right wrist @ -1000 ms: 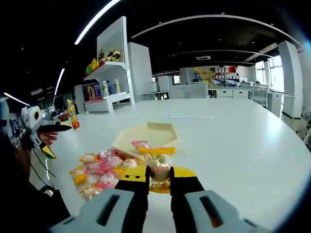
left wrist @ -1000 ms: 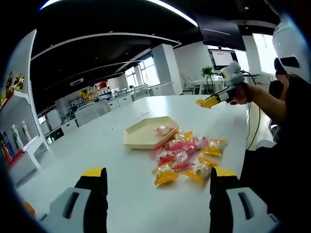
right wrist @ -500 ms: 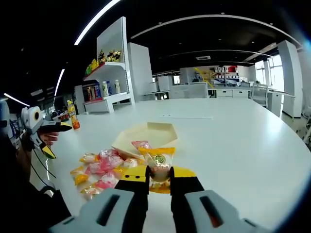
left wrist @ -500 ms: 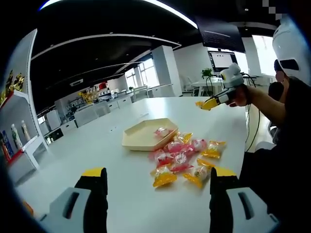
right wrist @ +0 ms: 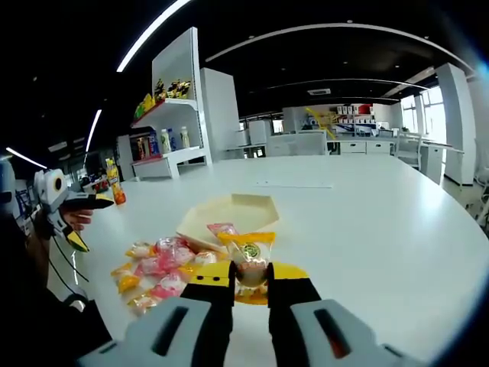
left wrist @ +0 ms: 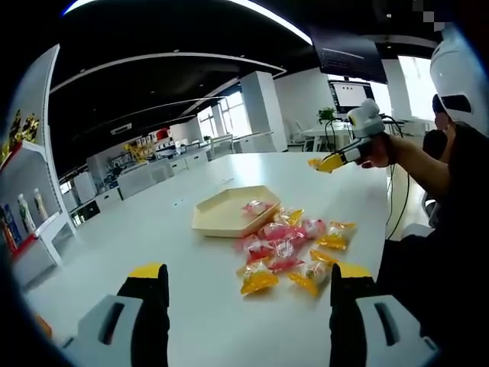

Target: Pick up the marshmallows scattered on the table and place them into the bowl on the table

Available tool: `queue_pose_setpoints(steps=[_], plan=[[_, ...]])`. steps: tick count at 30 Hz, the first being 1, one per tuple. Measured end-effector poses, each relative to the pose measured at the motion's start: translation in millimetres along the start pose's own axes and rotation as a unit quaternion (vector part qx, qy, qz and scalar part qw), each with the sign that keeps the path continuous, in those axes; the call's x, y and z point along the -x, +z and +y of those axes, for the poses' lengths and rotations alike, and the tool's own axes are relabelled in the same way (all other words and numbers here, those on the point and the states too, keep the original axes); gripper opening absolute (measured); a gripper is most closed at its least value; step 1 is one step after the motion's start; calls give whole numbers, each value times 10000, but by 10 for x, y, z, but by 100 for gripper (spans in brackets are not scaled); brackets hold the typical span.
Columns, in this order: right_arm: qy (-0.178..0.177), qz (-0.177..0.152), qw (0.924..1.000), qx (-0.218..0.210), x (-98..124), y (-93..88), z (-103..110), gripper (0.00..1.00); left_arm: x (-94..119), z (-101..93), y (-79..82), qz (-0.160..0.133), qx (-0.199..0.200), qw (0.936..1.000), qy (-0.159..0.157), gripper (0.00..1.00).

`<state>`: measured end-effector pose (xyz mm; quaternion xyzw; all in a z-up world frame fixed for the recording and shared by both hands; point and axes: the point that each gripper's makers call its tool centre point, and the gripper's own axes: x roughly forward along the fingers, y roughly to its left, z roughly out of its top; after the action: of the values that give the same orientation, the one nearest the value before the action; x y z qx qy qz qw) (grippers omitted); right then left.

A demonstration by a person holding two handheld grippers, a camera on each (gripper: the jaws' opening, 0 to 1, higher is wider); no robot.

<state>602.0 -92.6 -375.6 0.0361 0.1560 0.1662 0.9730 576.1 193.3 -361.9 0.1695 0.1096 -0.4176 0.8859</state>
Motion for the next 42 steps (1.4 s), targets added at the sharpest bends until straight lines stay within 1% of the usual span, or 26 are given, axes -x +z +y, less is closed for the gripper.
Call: queue_pose_setpoints(steps=[10, 21, 30, 42], plan=[[39, -6, 10000, 48, -34, 44, 37, 15, -3, 14, -34, 46, 37, 10000, 8, 87], [124, -53, 9998, 113, -63, 121, 108, 15, 9, 16, -34, 40, 26, 10000, 6, 87], [164, -89, 9997, 176, -92, 193, 134, 15, 18, 18, -13, 11, 8, 10000, 11, 87], [229, -165, 9992, 274, -140, 306, 185, 15, 38, 61, 28, -65, 4, 9999, 98, 87]])
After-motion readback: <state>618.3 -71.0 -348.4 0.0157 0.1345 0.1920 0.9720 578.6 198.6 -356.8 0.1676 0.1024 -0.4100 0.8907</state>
